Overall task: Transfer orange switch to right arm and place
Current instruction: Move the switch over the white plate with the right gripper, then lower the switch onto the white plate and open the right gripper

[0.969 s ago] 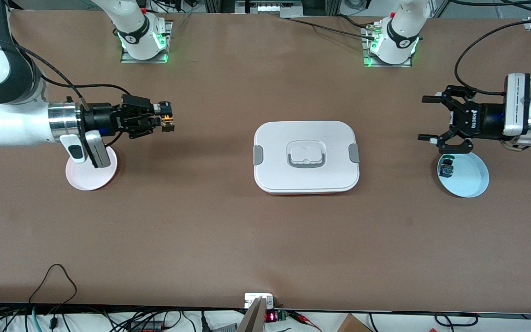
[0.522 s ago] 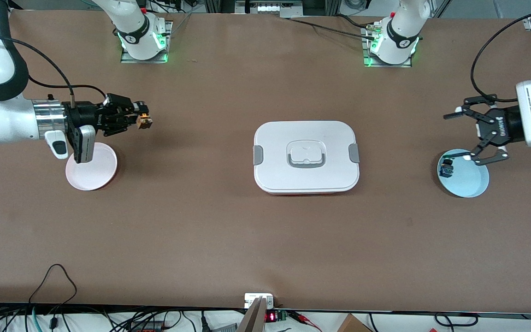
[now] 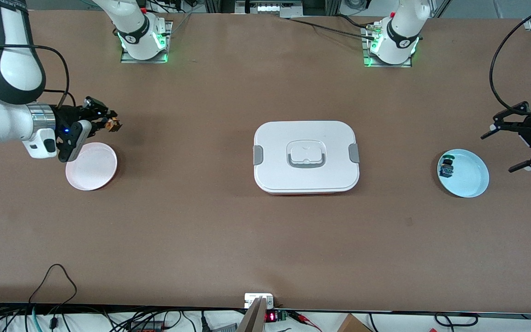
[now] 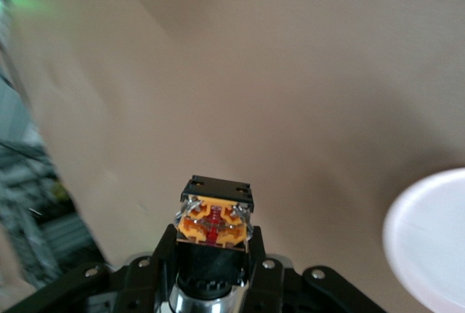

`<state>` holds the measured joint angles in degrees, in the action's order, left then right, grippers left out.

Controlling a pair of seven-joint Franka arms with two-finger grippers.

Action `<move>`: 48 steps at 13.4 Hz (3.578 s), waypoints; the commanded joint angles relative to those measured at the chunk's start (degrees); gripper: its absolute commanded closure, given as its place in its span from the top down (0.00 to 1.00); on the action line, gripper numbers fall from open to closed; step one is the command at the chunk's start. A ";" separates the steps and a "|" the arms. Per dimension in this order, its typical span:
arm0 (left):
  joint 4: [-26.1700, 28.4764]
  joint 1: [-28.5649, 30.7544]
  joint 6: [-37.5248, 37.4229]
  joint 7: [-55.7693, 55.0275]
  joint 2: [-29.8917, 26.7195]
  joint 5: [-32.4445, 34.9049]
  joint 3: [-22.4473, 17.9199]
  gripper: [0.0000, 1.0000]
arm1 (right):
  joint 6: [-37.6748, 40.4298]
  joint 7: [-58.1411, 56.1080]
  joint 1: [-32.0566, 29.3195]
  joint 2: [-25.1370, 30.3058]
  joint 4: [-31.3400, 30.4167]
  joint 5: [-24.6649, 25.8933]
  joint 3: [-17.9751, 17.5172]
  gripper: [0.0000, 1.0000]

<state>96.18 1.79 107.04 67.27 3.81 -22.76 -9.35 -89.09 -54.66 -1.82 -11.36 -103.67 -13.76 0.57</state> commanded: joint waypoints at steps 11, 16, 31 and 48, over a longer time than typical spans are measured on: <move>-5.74 -4.08 -9.73 -43.58 -4.87 19.41 1.60 1.00 | -25.51 -31.21 -8.55 -4.19 -8.48 20.09 -0.83 0.00; -5.39 -4.08 -13.08 -60.66 -5.92 21.62 6.27 1.00 | -37.55 -38.06 -8.55 -5.68 -13.49 20.35 -0.83 0.00; -1.34 -3.29 -12.47 -66.66 -5.57 21.53 8.12 1.00 | -51.18 -45.09 -9.60 -13.25 -17.26 20.53 -0.83 0.00; -2.84 -1.54 -13.35 -66.40 -4.43 24.43 7.59 1.00 | -55.68 -50.11 -11.54 -10.98 -18.50 17.82 -0.92 1.00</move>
<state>94.59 -1.05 94.21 1.07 -0.84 0.71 -2.01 -143.73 -102.83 -12.34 -25.36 -121.21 6.42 0.33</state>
